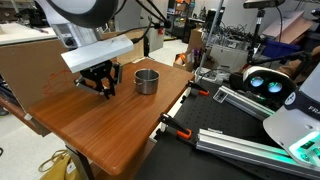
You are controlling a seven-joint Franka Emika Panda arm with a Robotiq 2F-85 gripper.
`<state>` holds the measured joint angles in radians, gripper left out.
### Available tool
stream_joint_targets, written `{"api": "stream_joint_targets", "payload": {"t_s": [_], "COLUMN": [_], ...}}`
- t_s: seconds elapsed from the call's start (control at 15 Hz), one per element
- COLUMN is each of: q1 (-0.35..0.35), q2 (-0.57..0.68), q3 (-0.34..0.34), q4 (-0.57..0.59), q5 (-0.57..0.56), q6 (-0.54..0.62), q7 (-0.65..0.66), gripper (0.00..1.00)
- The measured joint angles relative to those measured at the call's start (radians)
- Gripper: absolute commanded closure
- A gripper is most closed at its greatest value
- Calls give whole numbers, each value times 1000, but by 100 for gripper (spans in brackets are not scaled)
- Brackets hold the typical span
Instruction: Remove the marker from the silver pot and put it on the table
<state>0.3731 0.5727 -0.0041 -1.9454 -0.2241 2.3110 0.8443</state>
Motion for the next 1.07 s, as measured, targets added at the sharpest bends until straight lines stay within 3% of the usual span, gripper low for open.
{"api": "stream_joint_targets", "payload": {"t_s": [0.2,0.27,0.33,0.8,1.07], "q1": [16,20,24,29,29], "q2": [38,48,57,95,96], "q3": [-9,-13,-18,-23,-23], "q4": [49,63,76,141,156], "q5": [-1,-2,-2,-3,-3], "q6": [-35,-48,-59,-137,-155], "q7": [4,5,5,5,5], "gripper": [95,66,54,3,0]}}
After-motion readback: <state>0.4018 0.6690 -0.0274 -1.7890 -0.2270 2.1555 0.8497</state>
